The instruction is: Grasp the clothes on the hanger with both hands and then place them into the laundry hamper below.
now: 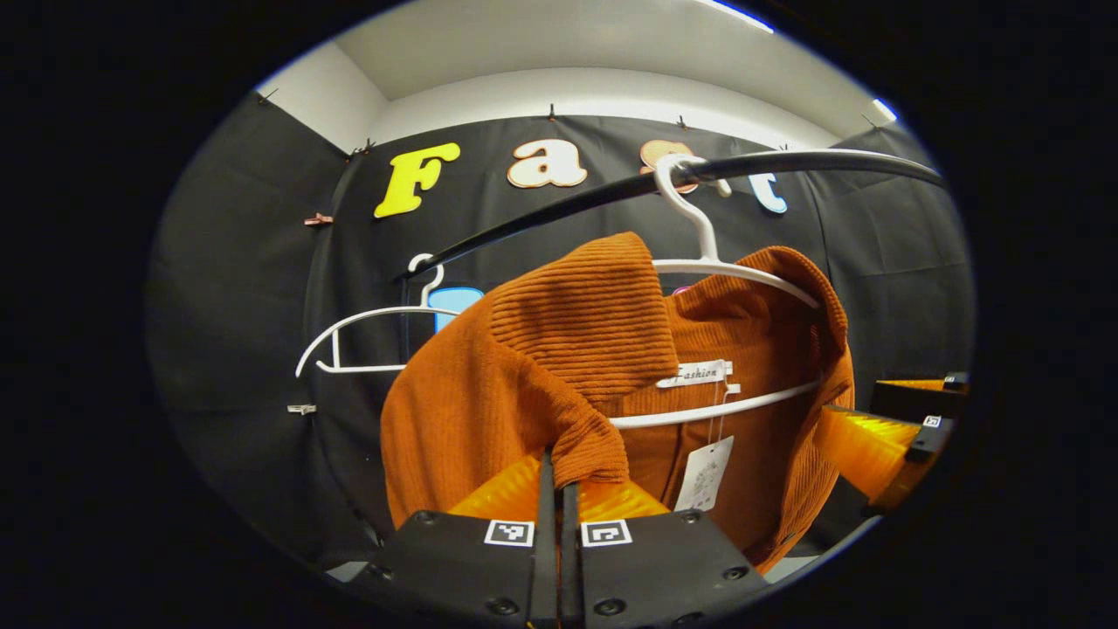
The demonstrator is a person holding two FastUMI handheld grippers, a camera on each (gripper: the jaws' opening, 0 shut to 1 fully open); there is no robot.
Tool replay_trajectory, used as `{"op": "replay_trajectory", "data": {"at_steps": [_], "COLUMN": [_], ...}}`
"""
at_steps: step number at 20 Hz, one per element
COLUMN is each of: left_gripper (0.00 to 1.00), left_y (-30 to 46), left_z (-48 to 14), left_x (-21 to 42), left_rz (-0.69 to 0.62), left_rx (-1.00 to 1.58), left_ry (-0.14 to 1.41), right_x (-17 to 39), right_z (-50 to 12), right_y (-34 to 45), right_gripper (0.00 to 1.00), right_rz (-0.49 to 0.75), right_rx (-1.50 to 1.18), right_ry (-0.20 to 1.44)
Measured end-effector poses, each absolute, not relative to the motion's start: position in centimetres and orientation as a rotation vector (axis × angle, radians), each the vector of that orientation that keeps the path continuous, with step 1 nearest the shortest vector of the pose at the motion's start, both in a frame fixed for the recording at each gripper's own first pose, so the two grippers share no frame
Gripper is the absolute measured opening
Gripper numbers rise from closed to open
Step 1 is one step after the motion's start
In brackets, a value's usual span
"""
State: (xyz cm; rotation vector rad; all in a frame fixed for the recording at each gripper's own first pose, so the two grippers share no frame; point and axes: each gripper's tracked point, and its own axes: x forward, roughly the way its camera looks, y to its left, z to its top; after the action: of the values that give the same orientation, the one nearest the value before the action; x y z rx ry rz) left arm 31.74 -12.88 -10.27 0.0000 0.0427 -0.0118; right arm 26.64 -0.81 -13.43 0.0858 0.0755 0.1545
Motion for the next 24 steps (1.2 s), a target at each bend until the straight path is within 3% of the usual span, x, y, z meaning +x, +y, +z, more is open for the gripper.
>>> {"op": "replay_trajectory", "data": {"at_steps": [4, 7, 8, 10, 18, 24], "left_gripper": [0.05, 0.04, 0.03, 0.03, 0.05, 0.05], "left_y": [-12.4, -12.6, -12.4, -12.4, -11.3, -9.2], "left_z": [-10.3, -10.2, -10.4, -10.2, -10.0, -7.0], "left_x": [31.6, 31.6, 31.5, 31.7, 31.1, 30.8], "left_rz": [-0.009, -0.03, -0.029, -0.037, -0.046, -0.032], "left_rx": [0.02, 0.007, 0.011, 0.02, 0.001, 0.005], "left_ry": [0.055, 0.054, 0.059, 0.06, 0.122, 0.124], "right_x": [30.0, 31.4, 31.6, 31.7, 30.2, 32.0], "right_z": [-14.4, -16.2, -17.3, -18.0, -16.9, -12.7], "right_y": [-0.4, -0.1, -0.5, -0.8, -1.0, -7.0], "right_gripper": [0.99, 0.54, 0.45, 0.06, 0.05, 0.04], "right_rz": [0.115, 0.14, 0.115, 0.143, 0.351, 0.232], "right_rx": [0.075, 0.204, 0.245, 0.359, 0.573, 0.548], "right_ry": [0.048, 0.08, 0.119, 0.169, 0.338, 0.231]}}
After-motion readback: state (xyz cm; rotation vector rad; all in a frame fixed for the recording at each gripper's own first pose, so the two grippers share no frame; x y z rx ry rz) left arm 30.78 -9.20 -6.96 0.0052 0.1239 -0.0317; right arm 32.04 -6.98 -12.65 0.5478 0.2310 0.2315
